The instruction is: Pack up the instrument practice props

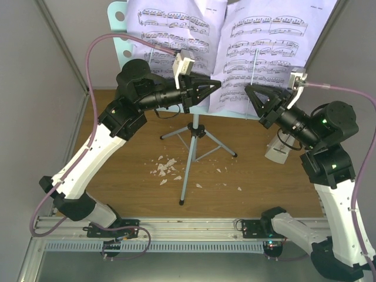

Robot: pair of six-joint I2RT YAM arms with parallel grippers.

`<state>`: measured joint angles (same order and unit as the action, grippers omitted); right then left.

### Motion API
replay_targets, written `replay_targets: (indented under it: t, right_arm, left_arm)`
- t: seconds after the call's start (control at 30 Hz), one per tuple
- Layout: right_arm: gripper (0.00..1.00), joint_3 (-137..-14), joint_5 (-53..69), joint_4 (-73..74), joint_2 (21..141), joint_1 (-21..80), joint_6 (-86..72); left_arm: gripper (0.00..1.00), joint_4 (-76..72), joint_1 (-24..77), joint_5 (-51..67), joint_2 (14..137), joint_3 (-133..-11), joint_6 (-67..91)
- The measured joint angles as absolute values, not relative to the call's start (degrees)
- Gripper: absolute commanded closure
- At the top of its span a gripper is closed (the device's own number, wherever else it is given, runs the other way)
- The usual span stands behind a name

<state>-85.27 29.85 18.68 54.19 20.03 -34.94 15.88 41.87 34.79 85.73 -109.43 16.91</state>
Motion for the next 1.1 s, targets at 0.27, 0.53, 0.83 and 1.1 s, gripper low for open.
replay_targets:
  t: [0.27, 0.53, 0.83, 1.1]
  right_arm:
    - [1.00, -83.5, 29.6, 17.0, 53.2, 20.1, -34.9]
    - [1.00, -83.1, 28.9, 17.1, 52.5, 20.1, -34.8]
    - [1.00, -82.0, 28.2, 16.2, 52.5, 20.2, -34.8]
    - [1.00, -80.9, 27.0, 15.2, 52.1, 20.2, -34.8]
  left_arm:
    - [1.00, 14.4, 41.9, 34.9, 83.6, -106.2, 17.0]
    - [1.00, 12.8, 41.8, 36.6, 77.3, -101.1, 17.6]
    - [1.00, 12.2, 41.7, 43.7, 69.5, -97.0, 17.4]
    - [1.00, 12.2, 41.7, 49.1, 64.9, -96.4, 16.7]
